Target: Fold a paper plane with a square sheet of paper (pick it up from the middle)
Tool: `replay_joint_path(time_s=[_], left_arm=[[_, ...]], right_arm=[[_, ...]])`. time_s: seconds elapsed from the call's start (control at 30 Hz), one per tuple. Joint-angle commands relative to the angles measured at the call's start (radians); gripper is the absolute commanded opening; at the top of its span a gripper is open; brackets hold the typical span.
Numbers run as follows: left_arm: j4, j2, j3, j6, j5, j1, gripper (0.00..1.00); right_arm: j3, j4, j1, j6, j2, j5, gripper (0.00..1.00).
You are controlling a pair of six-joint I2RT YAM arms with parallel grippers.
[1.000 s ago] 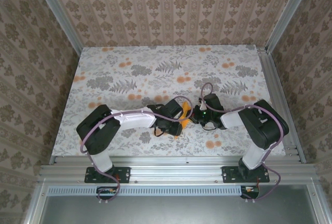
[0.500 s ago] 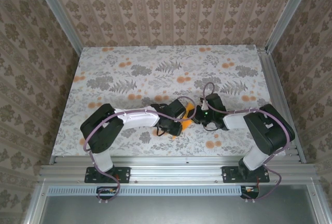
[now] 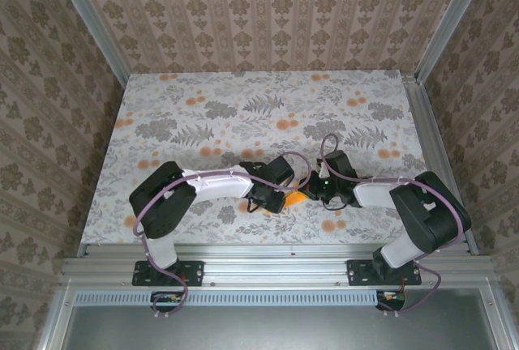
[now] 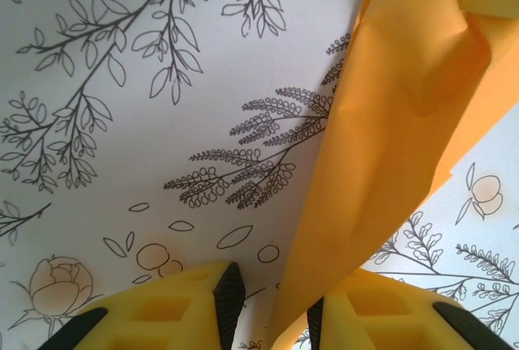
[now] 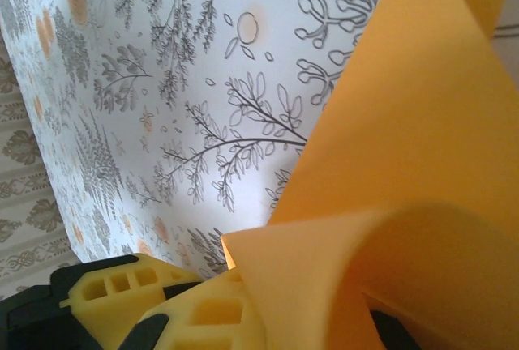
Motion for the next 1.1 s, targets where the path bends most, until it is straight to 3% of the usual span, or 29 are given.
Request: replay_joint_path(time_s=[0.0, 0.3, 1.07], left_arm=[[-0.017, 0.058, -0.028, 0.030, -0.026, 0.001, 0.32], [-0.017, -0.025, -0.034, -0.015, -0.041, -0.006, 0.36], [0.079, -0.013, 0.010, 0.049, 0.033, -0.010, 0.49]], right_arm=[[-0.017, -0.043, 0.000, -0.032, -0.001, 0.027, 0.00], [-0.029, -0.063, -0.001, -0.051, -0.009, 0.048, 0.00], [-0.027, -0.050, 0.000, -0.050, -0.003, 0.044, 0.00]])
